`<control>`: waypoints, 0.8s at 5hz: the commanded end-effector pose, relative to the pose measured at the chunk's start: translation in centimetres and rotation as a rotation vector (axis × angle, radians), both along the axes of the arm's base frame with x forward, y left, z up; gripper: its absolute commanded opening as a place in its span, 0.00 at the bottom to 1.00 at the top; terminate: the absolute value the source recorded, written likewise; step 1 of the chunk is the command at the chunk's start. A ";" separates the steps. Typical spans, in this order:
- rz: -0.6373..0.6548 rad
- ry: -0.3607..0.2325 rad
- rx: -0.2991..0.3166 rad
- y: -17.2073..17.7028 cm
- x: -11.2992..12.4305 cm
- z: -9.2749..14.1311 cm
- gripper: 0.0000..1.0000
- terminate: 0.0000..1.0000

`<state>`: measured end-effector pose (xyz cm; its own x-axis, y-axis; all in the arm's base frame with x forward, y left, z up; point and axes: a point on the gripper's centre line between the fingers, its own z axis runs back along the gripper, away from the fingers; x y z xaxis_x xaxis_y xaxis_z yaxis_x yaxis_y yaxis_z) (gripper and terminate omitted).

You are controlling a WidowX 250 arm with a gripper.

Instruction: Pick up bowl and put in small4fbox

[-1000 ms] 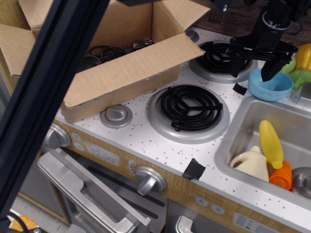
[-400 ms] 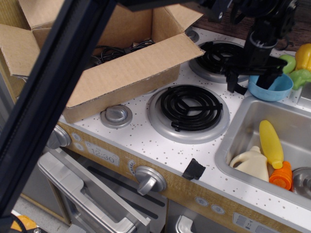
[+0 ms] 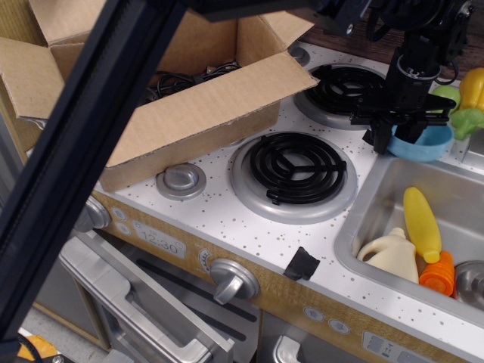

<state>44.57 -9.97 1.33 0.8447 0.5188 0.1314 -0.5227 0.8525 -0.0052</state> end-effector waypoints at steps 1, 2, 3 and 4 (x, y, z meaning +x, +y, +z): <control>0.003 -0.063 -0.017 -3.5 -1.3 6.2 0.00 0.00; 0.032 -0.006 0.030 -4.3 -2.4 8.7 0.00 0.00; -0.008 0.074 0.151 -1.7 -4.5 10.9 0.00 0.00; -0.084 0.150 0.277 1.7 -5.6 14.0 0.00 0.00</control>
